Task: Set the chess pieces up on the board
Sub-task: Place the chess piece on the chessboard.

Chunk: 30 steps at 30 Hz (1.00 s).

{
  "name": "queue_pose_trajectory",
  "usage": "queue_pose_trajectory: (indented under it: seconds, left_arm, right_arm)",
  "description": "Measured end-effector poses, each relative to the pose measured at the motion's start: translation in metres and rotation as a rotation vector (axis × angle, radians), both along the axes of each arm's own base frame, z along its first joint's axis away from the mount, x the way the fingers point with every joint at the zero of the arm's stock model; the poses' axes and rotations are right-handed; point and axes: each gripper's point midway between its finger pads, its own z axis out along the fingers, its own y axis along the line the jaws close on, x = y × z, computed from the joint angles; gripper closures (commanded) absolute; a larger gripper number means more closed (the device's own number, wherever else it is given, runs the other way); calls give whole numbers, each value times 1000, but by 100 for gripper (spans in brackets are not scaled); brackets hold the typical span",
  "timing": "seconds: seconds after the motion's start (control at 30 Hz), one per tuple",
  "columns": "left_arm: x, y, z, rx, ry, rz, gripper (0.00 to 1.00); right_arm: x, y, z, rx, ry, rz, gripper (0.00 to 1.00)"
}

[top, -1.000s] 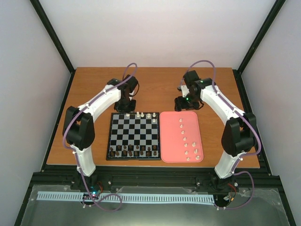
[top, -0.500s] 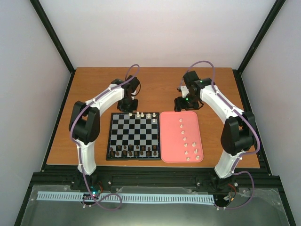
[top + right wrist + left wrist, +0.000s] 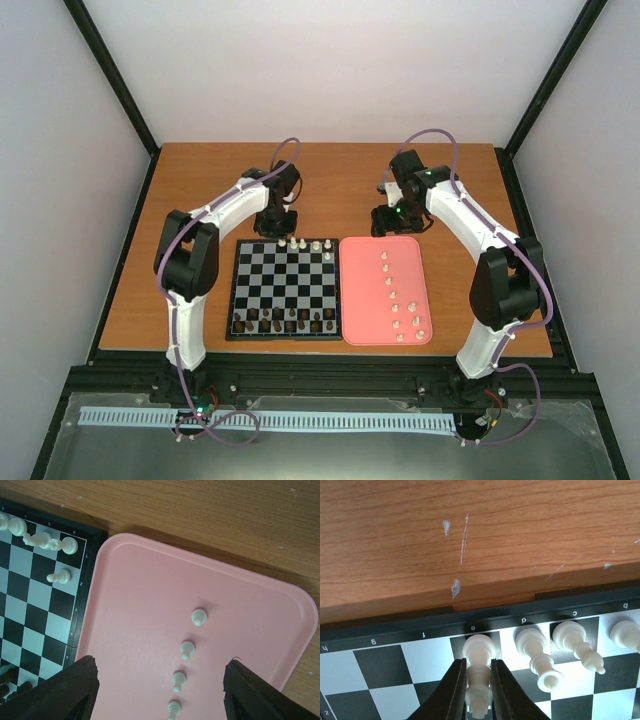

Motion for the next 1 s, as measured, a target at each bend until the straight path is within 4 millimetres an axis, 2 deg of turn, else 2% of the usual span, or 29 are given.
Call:
queue_pose_trajectory:
  seconds: [0.5, 1.0]
  left_arm:
    - [1, 0, -6, 13, 20, -1, 95]
    - [1, 3, -4, 31, 22, -12, 81]
  right_arm:
    - [-1, 2, 0, 13, 5, 5, 32]
    - [-1, 3, 0, 18, 7, 10, 32]
